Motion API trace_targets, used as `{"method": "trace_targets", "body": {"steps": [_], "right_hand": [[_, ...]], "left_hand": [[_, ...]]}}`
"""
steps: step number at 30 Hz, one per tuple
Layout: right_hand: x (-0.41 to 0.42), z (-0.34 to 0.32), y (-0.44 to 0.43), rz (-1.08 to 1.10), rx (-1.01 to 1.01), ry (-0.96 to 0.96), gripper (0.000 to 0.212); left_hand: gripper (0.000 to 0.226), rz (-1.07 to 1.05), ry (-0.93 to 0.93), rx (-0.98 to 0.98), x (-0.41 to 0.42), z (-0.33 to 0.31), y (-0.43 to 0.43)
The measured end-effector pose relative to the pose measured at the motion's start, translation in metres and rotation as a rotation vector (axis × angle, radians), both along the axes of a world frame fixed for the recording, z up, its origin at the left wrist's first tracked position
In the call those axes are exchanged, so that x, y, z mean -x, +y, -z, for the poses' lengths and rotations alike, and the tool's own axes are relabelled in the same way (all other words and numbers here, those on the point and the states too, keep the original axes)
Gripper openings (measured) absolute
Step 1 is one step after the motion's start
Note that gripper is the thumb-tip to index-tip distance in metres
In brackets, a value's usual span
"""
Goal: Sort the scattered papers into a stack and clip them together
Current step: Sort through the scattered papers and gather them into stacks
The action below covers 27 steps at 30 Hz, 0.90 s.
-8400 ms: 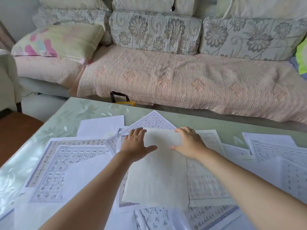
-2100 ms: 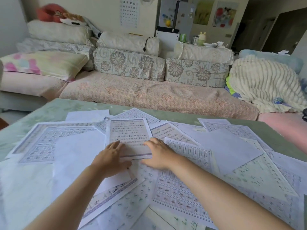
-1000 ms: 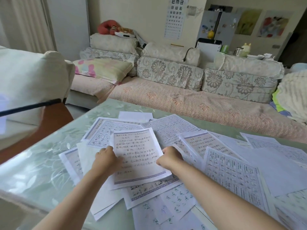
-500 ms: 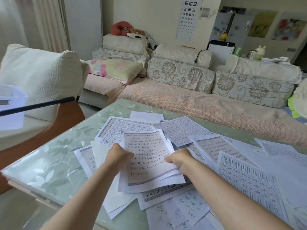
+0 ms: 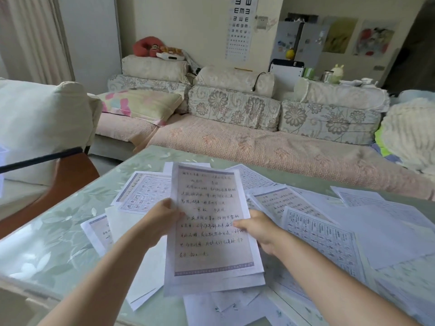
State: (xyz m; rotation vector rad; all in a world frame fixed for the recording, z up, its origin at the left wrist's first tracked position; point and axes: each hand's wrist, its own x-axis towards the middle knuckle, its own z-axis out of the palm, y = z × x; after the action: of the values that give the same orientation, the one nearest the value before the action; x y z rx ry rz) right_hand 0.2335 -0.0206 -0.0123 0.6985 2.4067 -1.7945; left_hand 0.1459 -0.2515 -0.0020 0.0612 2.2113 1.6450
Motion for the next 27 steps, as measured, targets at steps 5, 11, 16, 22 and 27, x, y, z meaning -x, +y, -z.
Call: {"method": "trace_targets", "body": {"steps": [5,11,16,22,27], "right_hand": [[-0.041,-0.01,0.057,0.141,-0.074,0.001,0.029],[-0.101,-0.002,0.141,0.363,-0.181,-0.046,0.029],[-0.141,0.018,0.19,0.48,-0.268,-0.121,0.044],[-0.153,0.025,0.2,0.451,-0.635,-0.426,0.053],[-0.142,0.022,0.205,0.577,-0.227,-0.249,0.032]], "left_hand": [[0.017,0.145,0.085,0.029,-0.022,-0.014,0.066],[0.029,0.298,0.135,0.073,-0.054,-0.007,0.168],[0.034,0.419,0.201,0.194,-0.077,0.013,0.236],[0.039,0.502,0.413,0.663,-0.085,0.041,0.276],[0.043,0.466,0.418,0.68,-0.083,0.047,0.282]]}}
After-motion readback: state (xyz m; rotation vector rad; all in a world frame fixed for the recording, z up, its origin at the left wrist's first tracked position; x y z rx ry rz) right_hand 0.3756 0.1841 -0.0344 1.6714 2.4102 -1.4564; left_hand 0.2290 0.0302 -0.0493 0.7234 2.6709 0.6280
